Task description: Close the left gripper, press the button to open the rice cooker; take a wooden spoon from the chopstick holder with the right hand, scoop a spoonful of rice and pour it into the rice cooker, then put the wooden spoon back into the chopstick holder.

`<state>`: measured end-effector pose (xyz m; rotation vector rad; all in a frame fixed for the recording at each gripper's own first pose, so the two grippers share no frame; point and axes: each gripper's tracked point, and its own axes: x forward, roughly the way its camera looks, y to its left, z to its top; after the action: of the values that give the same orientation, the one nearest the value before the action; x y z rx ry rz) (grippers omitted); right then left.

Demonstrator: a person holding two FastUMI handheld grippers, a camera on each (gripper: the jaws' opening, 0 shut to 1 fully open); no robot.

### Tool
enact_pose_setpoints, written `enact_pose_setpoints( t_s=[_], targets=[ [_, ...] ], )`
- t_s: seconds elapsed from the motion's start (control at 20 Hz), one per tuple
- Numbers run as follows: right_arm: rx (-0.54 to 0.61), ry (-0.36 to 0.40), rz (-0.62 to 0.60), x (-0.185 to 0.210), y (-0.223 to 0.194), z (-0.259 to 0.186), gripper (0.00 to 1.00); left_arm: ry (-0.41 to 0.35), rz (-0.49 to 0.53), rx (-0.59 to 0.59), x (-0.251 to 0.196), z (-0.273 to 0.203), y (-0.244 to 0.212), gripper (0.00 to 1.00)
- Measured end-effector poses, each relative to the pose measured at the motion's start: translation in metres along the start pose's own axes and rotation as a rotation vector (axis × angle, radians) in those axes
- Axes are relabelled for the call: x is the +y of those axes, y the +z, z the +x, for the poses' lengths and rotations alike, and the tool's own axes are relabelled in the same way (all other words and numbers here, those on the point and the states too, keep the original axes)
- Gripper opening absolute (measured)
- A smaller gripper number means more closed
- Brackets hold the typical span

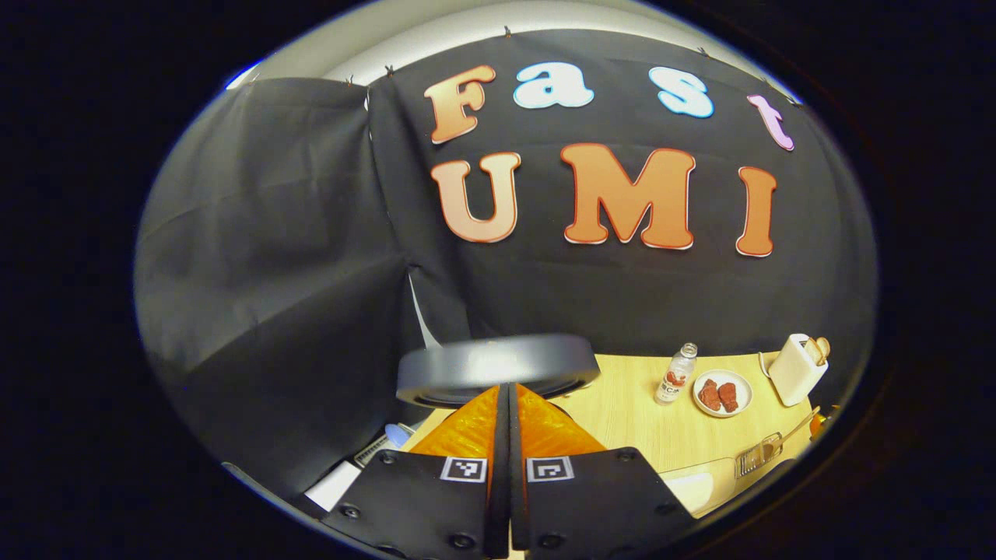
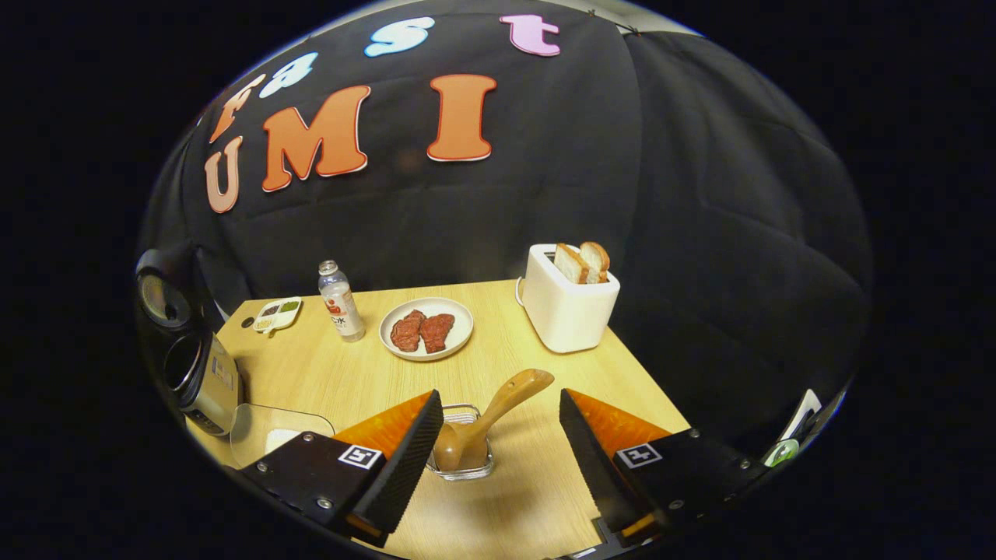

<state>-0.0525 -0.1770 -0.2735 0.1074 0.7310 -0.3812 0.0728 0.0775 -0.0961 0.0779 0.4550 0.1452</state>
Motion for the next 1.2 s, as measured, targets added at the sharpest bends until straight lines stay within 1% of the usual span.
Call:
enact_pose_setpoints(
  t_s=[0.2,0.35,0.4,0.5,0.55,0.65,0.7,0.75,0.8,0.85,0.9,0.95,1.0,1.05,1.1,1.2],
  targets=[
    [0.095,0.037,0.047,0.000,-0.025,0.028,0.91,0.057,0.060,-0.101,0.004,-0.036,0.013,0.05],
    [0.146,0.067,0.107,0.001,-0.040,0.048,0.89,0.068,0.027,-0.133,-0.003,-0.057,0.013,0.06],
    [0.156,0.080,0.125,0.005,-0.044,0.054,0.87,0.068,0.016,-0.139,-0.002,-0.066,0.011,0.13],
    [0.163,0.104,0.164,0.013,-0.047,0.064,0.84,0.099,0.024,-0.162,0.001,-0.082,0.013,0.19],
    [0.158,0.118,0.189,0.016,-0.046,0.067,0.83,0.122,0.038,-0.174,0.003,-0.090,0.015,0.29],
    [0.144,0.136,0.239,0.016,-0.044,0.076,0.76,0.156,0.050,-0.193,0.007,-0.107,0.015,0.36],
    [0.147,0.146,0.254,0.016,-0.045,0.081,0.70,0.168,0.048,-0.196,0.006,-0.114,0.014,0.36],
    [0.158,0.158,0.265,0.017,-0.048,0.082,0.68,0.180,0.044,-0.193,0.007,-0.119,0.011,0.30],
    [0.172,0.176,0.270,0.019,-0.052,0.085,0.61,0.194,0.041,-0.186,0.007,-0.122,0.007,0.24],
    [0.184,0.200,0.273,0.023,-0.055,0.084,0.58,0.210,0.041,-0.176,0.009,-0.124,0.004,0.36],
    [0.196,0.211,0.265,0.025,-0.057,0.085,0.49,0.221,0.040,-0.166,0.011,-0.126,0.001,0.36],
    [0.196,0.211,0.251,0.024,-0.061,0.086,0.44,0.231,0.039,-0.159,0.011,-0.129,-0.002,0.27],
    [0.185,0.220,0.249,0.023,-0.059,0.086,0.30,0.236,0.037,-0.156,0.010,-0.131,-0.003,0.30],
    [0.182,0.232,0.256,0.026,-0.057,0.083,0.23,0.240,0.034,-0.157,0.009,-0.134,-0.003,0.33],
    [0.172,0.225,0.262,0.025,-0.055,0.084,0.18,0.241,0.030,-0.156,0.008,-0.135,-0.003,0.36],
    [0.164,0.218,0.261,0.021,-0.056,0.081,0.13,0.235,0.021,-0.163,0.005,-0.136,-0.004,0.36]
  ],
)
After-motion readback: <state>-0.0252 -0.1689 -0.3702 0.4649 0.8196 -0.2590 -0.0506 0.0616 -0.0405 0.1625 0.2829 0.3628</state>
